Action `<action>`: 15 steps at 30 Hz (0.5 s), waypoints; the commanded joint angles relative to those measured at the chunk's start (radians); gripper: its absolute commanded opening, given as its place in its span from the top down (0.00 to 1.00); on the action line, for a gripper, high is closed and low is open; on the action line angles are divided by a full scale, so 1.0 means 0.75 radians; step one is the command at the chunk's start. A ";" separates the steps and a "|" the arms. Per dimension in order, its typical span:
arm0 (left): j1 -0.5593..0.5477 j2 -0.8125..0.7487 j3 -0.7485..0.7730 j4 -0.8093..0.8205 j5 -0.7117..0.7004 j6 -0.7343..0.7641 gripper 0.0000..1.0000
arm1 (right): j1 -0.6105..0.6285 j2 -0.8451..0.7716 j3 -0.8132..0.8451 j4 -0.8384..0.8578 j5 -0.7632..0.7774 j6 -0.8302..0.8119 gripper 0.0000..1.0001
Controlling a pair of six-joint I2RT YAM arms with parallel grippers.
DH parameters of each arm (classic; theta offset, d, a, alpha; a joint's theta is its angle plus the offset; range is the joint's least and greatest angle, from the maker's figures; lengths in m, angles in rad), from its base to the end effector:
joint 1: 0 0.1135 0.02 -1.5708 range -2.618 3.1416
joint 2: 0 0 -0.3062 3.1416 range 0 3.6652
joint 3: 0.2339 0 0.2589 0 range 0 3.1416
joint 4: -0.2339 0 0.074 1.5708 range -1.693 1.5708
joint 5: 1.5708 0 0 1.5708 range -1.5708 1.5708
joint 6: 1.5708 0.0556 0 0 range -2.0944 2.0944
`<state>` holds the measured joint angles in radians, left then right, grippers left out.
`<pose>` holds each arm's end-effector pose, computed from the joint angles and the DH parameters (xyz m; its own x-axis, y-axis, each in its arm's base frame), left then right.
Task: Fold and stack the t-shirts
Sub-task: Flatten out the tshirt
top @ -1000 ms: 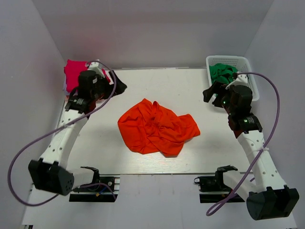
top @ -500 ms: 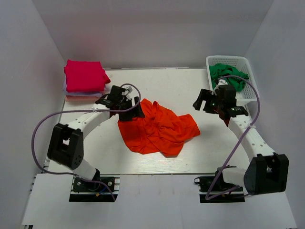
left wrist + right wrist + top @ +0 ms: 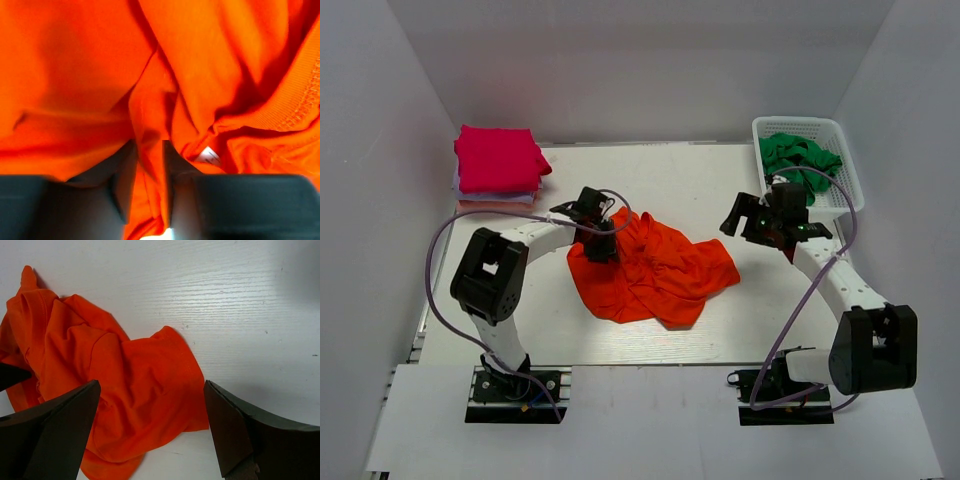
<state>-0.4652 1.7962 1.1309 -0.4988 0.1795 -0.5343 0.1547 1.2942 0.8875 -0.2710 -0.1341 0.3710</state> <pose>0.3303 -0.1769 0.1855 -0.9633 -0.0771 -0.2569 0.0162 0.9394 -0.3426 0.2874 0.0523 0.2826 -0.6700 0.2592 -0.6956 -0.0136 0.9326 0.3606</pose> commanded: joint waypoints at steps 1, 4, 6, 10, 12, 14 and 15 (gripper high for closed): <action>-0.008 -0.002 0.065 0.023 -0.065 0.003 0.65 | 0.006 0.021 -0.009 0.046 -0.001 0.031 0.11; -0.008 0.033 0.110 -0.012 -0.114 0.003 0.92 | 0.010 0.046 -0.026 0.046 -0.003 0.019 0.14; -0.008 0.045 0.122 -0.012 -0.115 0.003 1.00 | 0.017 0.056 -0.030 0.032 -0.005 -0.022 0.15; -0.008 -0.030 0.090 0.035 -0.096 0.003 1.00 | 0.070 0.095 -0.030 -0.001 0.066 -0.094 0.23; -0.008 -0.094 0.049 0.066 -0.084 0.003 1.00 | 0.094 0.131 -0.024 -0.019 0.115 -0.116 0.24; -0.008 -0.196 0.022 0.092 -0.084 0.003 1.00 | 0.131 0.186 0.001 -0.058 0.158 -0.139 0.27; -0.008 -0.227 0.004 0.111 -0.084 0.003 1.00 | 0.135 0.203 0.011 -0.072 0.170 -0.149 0.27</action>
<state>-0.4671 1.7641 1.1503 -0.4751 0.1181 -0.5335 0.2333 1.4094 0.8696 -0.2802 -0.0635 0.3088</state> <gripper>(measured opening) 0.026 0.735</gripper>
